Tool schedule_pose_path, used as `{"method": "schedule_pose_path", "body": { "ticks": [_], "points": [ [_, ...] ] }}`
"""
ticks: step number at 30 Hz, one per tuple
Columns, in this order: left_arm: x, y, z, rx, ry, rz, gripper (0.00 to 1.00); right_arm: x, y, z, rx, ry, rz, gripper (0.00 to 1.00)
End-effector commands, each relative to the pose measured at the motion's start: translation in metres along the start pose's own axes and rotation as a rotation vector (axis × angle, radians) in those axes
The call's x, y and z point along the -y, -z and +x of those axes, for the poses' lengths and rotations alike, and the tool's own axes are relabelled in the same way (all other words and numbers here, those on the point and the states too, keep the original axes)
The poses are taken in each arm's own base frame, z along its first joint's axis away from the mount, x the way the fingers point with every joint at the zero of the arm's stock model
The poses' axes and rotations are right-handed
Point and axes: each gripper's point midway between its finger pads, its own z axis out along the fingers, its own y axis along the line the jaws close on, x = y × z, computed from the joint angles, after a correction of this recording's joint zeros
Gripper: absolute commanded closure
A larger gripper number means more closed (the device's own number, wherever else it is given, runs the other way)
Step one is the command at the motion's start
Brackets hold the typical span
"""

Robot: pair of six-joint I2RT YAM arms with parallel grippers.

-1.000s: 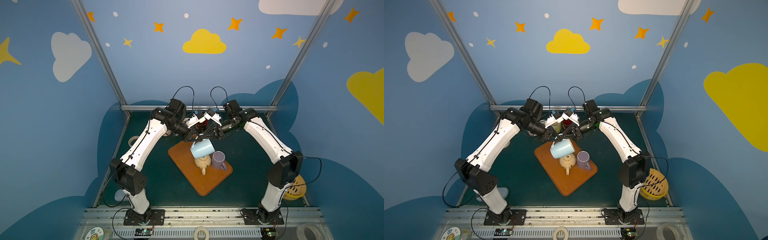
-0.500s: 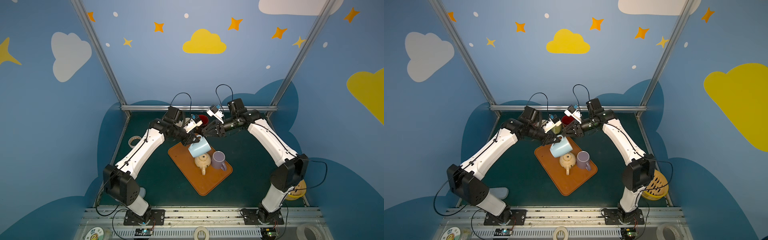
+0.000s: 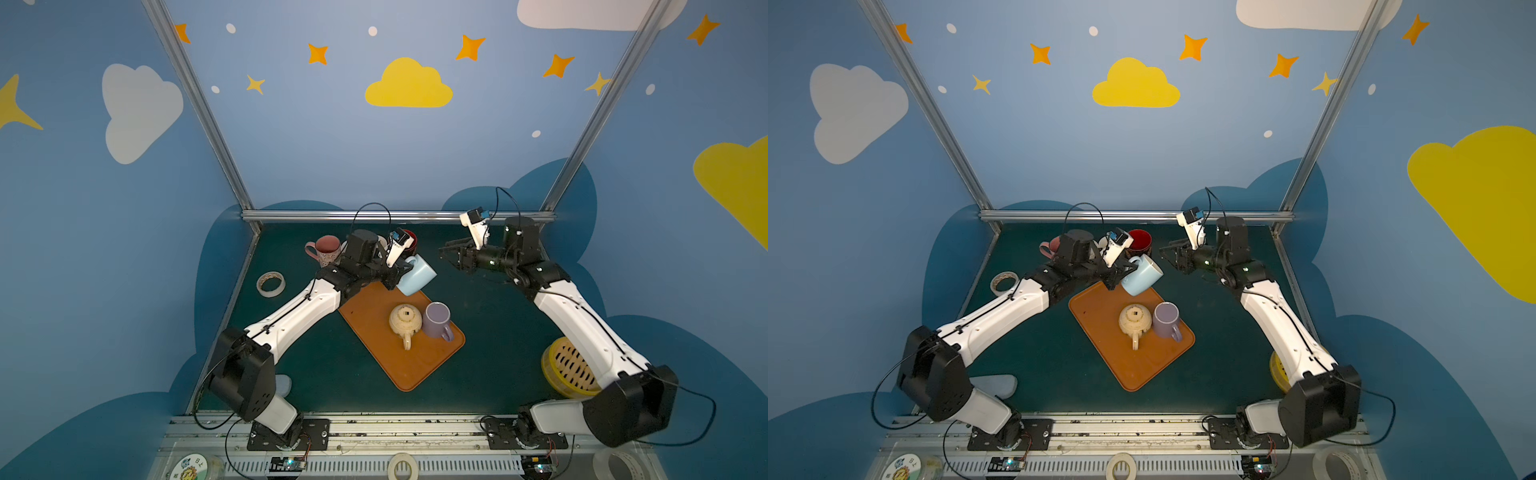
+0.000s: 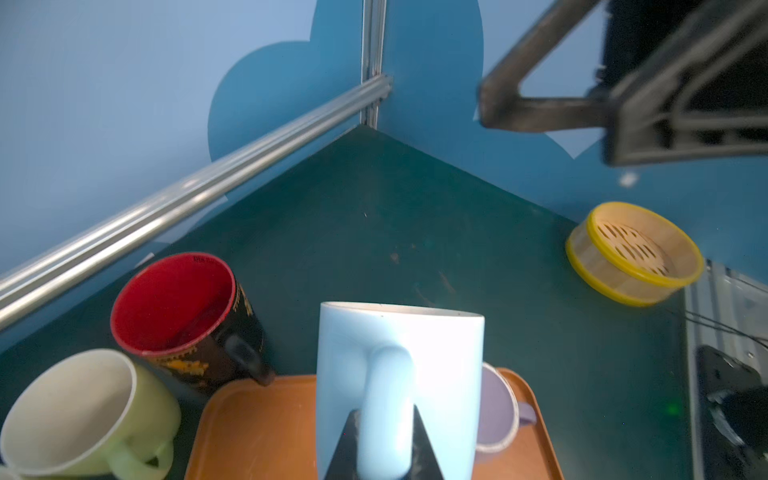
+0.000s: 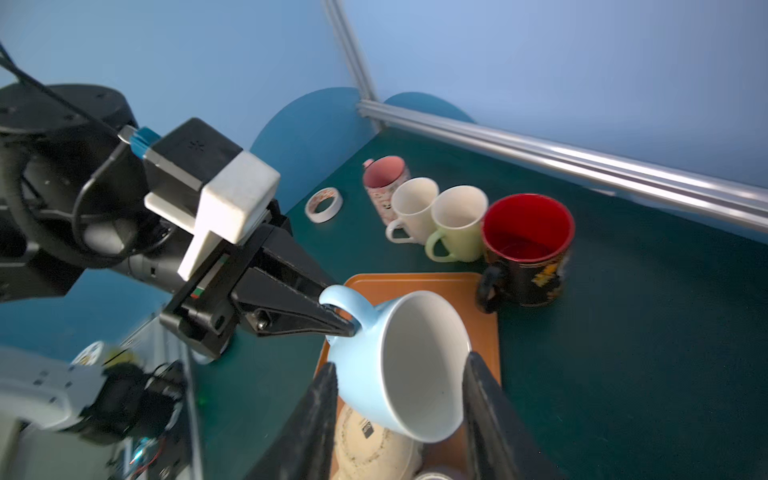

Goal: Turn the mug right side up
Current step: 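Withdraw the right gripper while the left carries the upright mug farther away, then lower the upright light blue mug beside the red-and-black mug with the left gripper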

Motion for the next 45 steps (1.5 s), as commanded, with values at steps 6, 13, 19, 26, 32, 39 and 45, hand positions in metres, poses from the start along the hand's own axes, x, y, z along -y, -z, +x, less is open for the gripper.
{"method": "schedule_pose_path", "body": {
  "ticks": [6,13,19,26,32,39,45],
  "points": [
    [-0.019,-0.054,-0.086,0.371,0.009,-0.17,0.97,0.071,0.065,-0.01,0.322,-0.295,0.467,0.61],
    [-0.022,-0.106,-0.083,0.501,-0.018,-0.312,0.97,0.076,0.095,0.023,0.349,-0.38,0.546,0.72],
    [-0.016,-0.145,-0.074,0.619,-0.057,-0.37,0.97,0.074,0.118,0.031,0.401,-0.378,0.598,0.72],
    [-0.031,-0.17,-0.066,0.668,0.011,-0.428,0.97,0.093,0.119,0.035,0.406,-0.439,0.642,0.71],
    [-0.05,-0.189,-0.061,0.684,0.075,-0.417,0.97,0.124,0.106,0.034,0.384,-0.622,0.569,0.61],
    [-0.065,-0.217,-0.05,0.642,0.098,-0.344,0.97,0.147,0.102,0.041,0.371,-0.702,0.548,0.61],
    [-0.074,-0.229,-0.03,0.62,0.129,-0.322,0.97,0.155,0.098,0.044,0.363,-0.727,0.539,0.61]
  ]
}}
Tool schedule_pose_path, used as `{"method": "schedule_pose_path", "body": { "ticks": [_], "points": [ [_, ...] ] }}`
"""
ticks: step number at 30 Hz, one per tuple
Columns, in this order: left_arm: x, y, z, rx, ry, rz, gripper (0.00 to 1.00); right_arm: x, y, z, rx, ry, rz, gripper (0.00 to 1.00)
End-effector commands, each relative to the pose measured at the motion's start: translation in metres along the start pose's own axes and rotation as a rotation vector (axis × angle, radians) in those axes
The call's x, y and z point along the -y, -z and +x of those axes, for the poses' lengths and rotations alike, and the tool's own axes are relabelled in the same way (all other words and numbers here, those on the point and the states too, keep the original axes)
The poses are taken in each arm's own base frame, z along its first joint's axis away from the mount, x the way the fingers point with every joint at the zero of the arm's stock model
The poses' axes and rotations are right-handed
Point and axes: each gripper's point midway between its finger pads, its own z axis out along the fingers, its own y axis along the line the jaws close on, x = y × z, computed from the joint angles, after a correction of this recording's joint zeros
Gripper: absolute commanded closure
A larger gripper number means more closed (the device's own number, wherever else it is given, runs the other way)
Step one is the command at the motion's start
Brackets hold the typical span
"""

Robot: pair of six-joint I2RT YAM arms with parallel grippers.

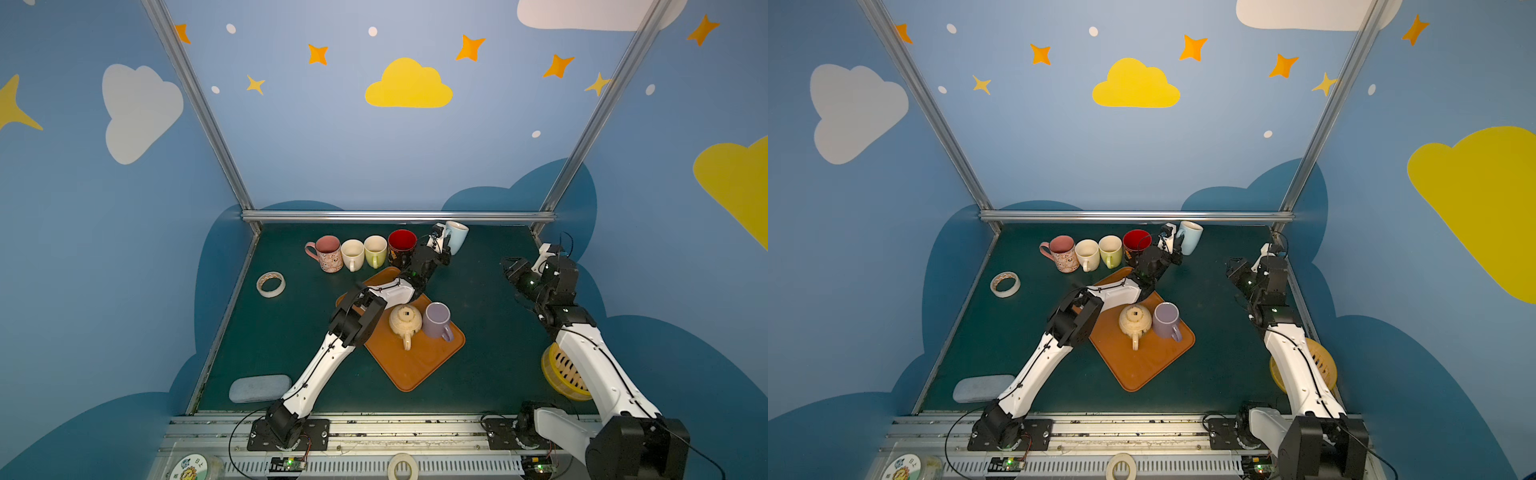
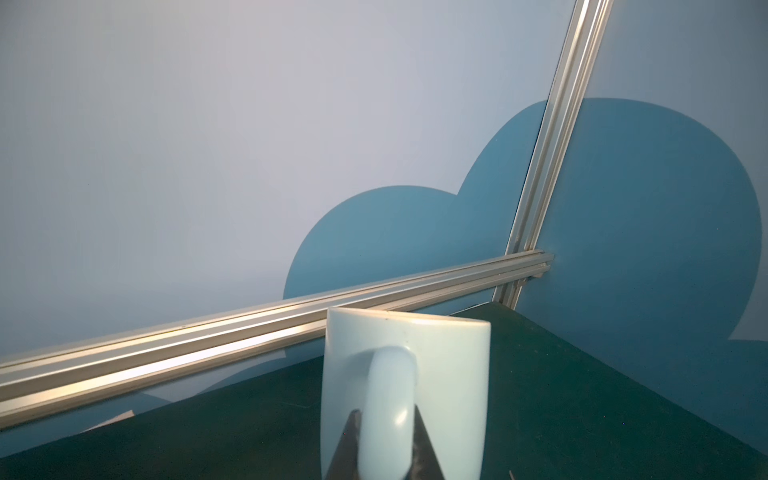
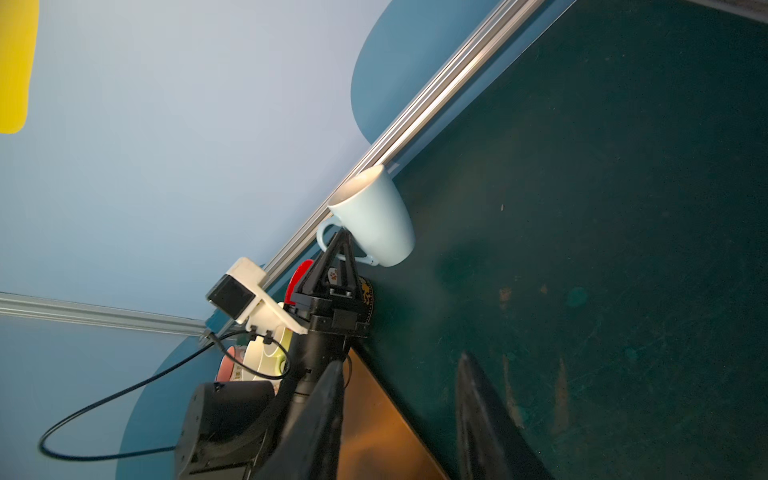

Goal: Turn the mug right side up
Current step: 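Lower the upright light blue mug beside the red-and-black mug with the left gripper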

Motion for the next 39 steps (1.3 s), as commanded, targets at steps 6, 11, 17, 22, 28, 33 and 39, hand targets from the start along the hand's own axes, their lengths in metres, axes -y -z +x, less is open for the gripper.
{"method": "schedule_pose_path", "body": {
  "ticks": [6,11,17,22,28,33,39],
  "points": [
    [0.013,-0.002,-0.018,0.079,0.068,0.068,0.97,-0.014,-0.006,-0.009,-0.007,-0.023,-0.068,0.61],
    [0.015,0.002,-0.005,0.053,0.062,0.075,0.97,-0.011,-0.007,-0.007,-0.01,-0.026,-0.069,0.6],
    [0.016,0.01,0.005,0.025,0.045,0.083,0.97,-0.01,-0.007,-0.005,-0.014,-0.029,-0.074,0.6],
    [0.014,0.02,0.013,0.004,0.035,0.083,0.91,-0.01,-0.007,-0.005,-0.012,-0.031,-0.08,0.6],
    [0.013,0.027,0.018,-0.01,0.029,0.085,0.84,-0.009,-0.008,-0.003,-0.017,-0.037,-0.083,0.59],
    [0.012,0.032,0.023,-0.02,0.025,0.083,0.76,-0.01,-0.008,-0.004,-0.016,-0.038,-0.087,0.59],
    [0.009,0.037,0.027,-0.033,0.019,0.075,0.65,-0.008,-0.012,-0.001,-0.03,-0.047,-0.086,0.57]
  ]
}}
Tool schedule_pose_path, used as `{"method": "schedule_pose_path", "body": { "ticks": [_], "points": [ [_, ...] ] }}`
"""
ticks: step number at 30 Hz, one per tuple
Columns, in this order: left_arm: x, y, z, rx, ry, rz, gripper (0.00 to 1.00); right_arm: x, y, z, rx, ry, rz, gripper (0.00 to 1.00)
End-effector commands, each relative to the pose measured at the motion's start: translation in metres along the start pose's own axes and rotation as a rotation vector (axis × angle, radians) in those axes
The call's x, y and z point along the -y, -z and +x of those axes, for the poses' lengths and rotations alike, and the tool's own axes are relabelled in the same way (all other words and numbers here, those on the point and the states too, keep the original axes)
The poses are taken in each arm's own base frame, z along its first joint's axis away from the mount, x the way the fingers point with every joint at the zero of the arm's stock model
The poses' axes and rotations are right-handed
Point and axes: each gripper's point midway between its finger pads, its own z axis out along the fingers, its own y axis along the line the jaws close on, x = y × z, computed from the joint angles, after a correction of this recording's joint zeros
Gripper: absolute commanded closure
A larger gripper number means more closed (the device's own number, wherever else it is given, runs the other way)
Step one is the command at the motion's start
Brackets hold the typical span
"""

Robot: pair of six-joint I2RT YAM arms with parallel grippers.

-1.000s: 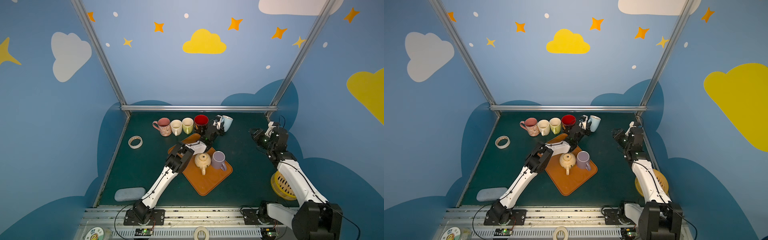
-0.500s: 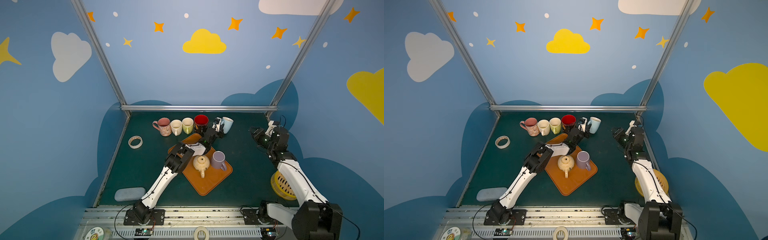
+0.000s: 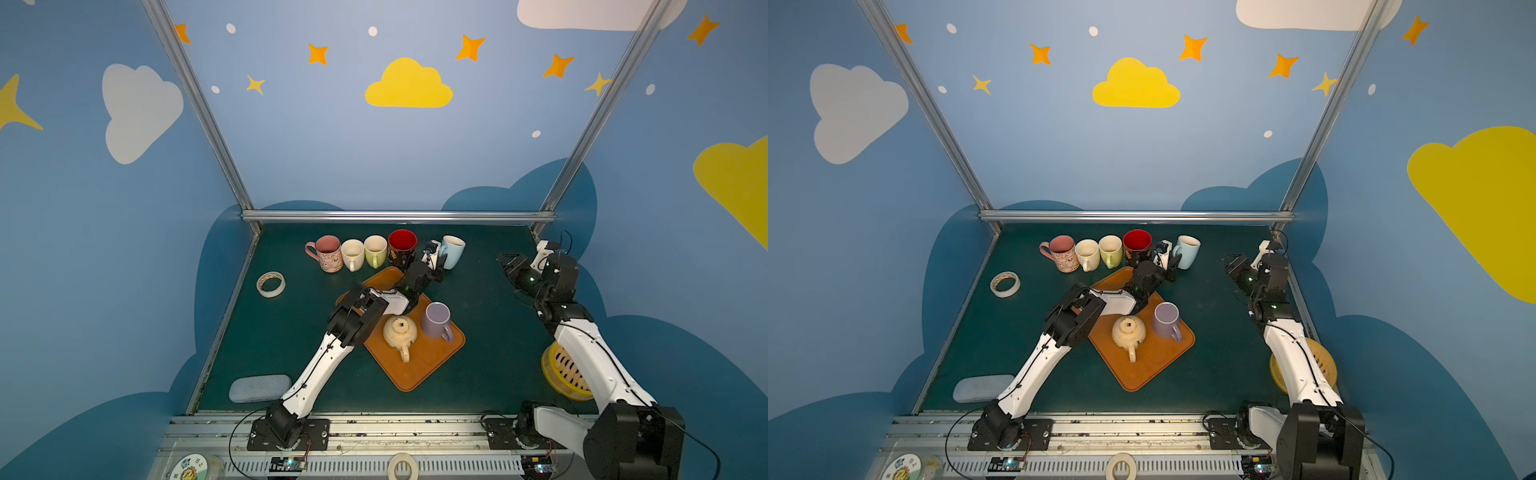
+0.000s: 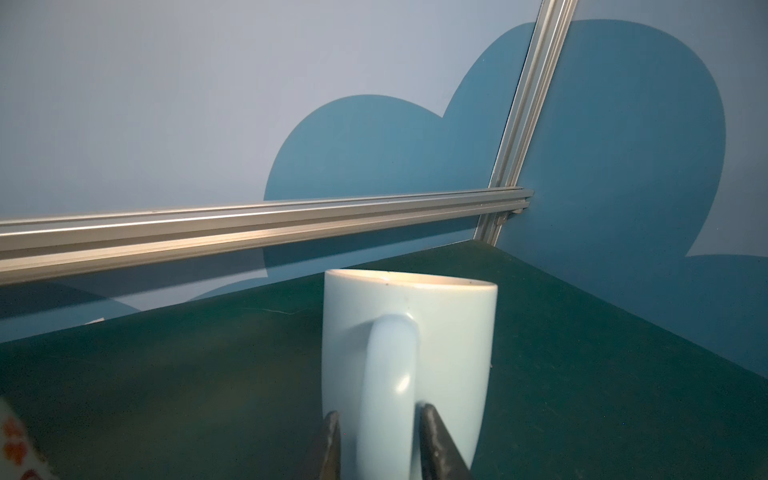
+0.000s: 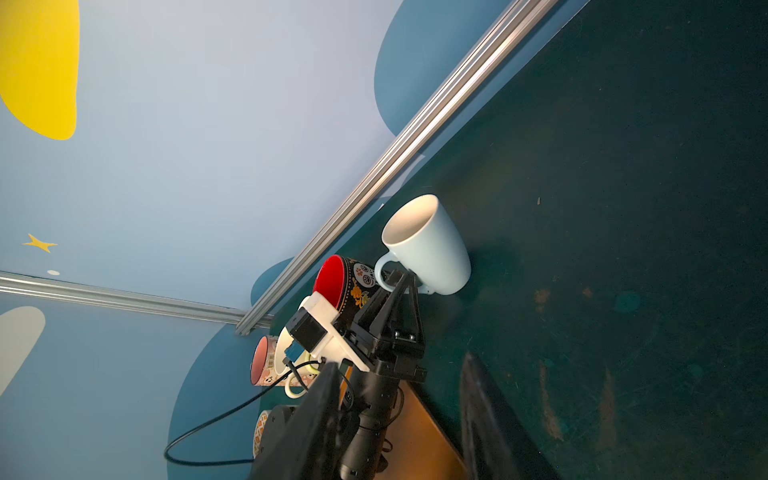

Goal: Turn the mug right side up
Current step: 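Lower the upright light blue mug beside the red-and-black mug with the left gripper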

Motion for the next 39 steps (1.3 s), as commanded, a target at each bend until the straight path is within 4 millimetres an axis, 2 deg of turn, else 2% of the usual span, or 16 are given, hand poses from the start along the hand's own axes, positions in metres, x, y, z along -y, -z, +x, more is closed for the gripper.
{"method": "schedule_pose_path", "body": {
  "ticks": [1,15,24,29,39],
  "points": [
    [0.008,0.003,-0.03,0.057,-0.004,0.017,0.64,0.001,-0.004,0.001,-0.006,-0.006,-0.013,0.57],
    [0.006,0.013,-0.035,0.049,-0.019,0.022,0.53,0.002,-0.01,0.004,-0.023,-0.018,-0.021,0.55],
    [0.003,0.023,-0.04,0.036,-0.027,0.028,0.56,0.001,-0.01,0.004,-0.025,-0.018,-0.022,0.55],
    [0.01,0.031,-0.041,0.006,-0.035,0.067,0.57,0.002,-0.011,0.004,-0.025,-0.021,-0.024,0.55],
    [0.016,0.032,-0.022,-0.087,-0.034,0.115,0.57,0.002,-0.01,0.007,-0.028,-0.022,-0.025,0.55]
  ]
}}
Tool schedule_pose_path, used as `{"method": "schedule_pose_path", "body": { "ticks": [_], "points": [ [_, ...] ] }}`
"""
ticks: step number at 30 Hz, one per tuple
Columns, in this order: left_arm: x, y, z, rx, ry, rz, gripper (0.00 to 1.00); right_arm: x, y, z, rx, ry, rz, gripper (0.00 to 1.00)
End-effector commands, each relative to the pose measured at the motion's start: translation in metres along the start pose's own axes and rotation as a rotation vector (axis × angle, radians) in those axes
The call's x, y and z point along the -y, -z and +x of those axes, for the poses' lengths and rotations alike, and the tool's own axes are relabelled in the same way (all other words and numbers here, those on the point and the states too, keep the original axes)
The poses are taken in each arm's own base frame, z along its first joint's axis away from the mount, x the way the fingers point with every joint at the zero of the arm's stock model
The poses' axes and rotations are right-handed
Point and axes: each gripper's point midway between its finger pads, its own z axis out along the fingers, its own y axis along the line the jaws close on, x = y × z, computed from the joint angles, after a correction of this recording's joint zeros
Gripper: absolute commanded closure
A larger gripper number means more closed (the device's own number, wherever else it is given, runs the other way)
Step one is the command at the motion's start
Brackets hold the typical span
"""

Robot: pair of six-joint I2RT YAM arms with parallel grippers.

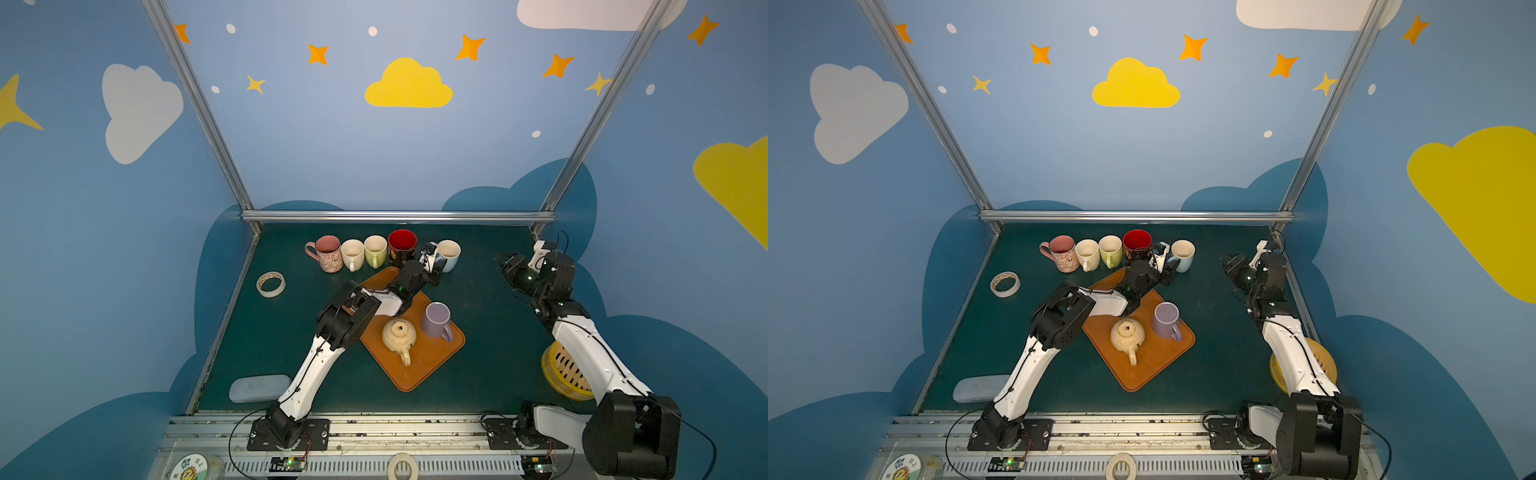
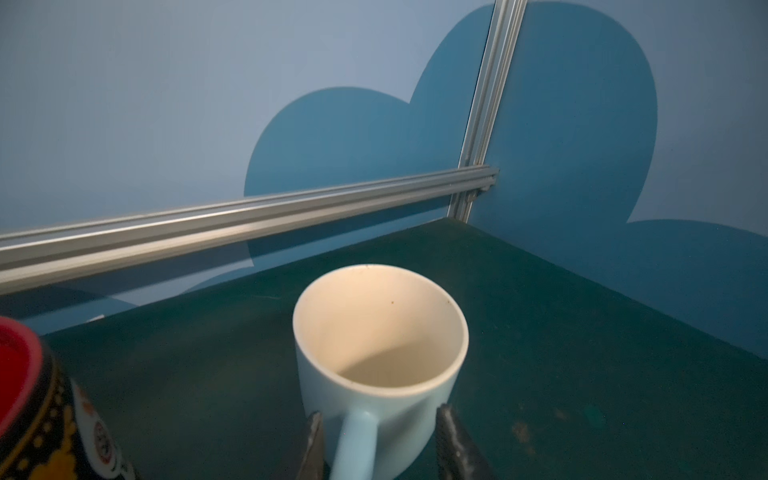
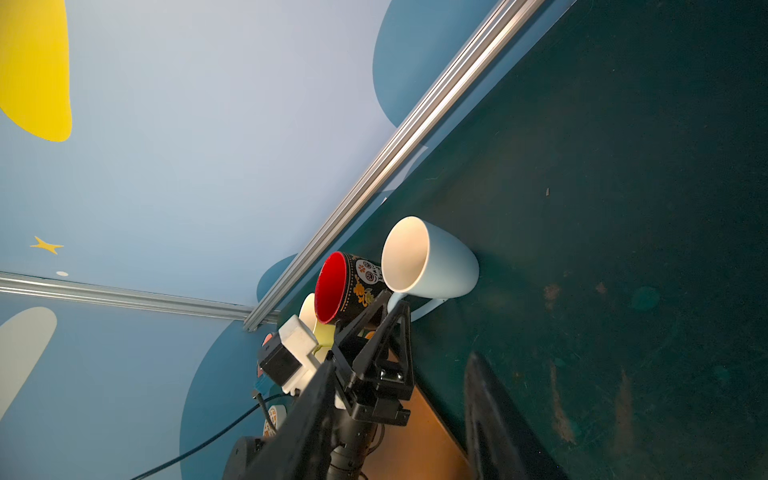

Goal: Turn the mug right side up
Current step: 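Lower the upright light blue mug beside the red-and-black mug with the left gripper, then set the light blue mug down on the table with the left gripper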

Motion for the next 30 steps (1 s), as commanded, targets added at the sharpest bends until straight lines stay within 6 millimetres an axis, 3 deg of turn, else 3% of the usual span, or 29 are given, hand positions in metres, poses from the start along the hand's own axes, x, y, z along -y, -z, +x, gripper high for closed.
{"method": "schedule_pose_path", "body": {
  "ticks": [1,5,9,22,30],
  "points": [
    [0.0039,0.0021,-0.0082,-0.014,0.001,0.035,0.57,-0.0007,-0.0005,0.0021,-0.003,0.006,-0.015,0.55],
    [0.0012,0.0053,-0.0062,-0.023,0.011,0.046,0.58,-0.0008,0.0009,0.0018,0.001,0.01,-0.013,0.55],
    [-0.0013,0.0064,-0.0058,-0.042,0.012,0.056,0.7,-0.0001,0.001,0.002,0.001,0.007,-0.012,0.55],
    [-0.0008,0.0013,-0.0113,-0.055,-0.004,0.073,0.7,0.0017,0.0011,0.003,0.002,0.007,-0.008,0.55],
    [-0.0022,-0.0007,-0.0089,-0.063,-0.007,0.07,0.8,0.0013,0.0025,0.0031,0.005,0.013,-0.008,0.55]
  ]
}}
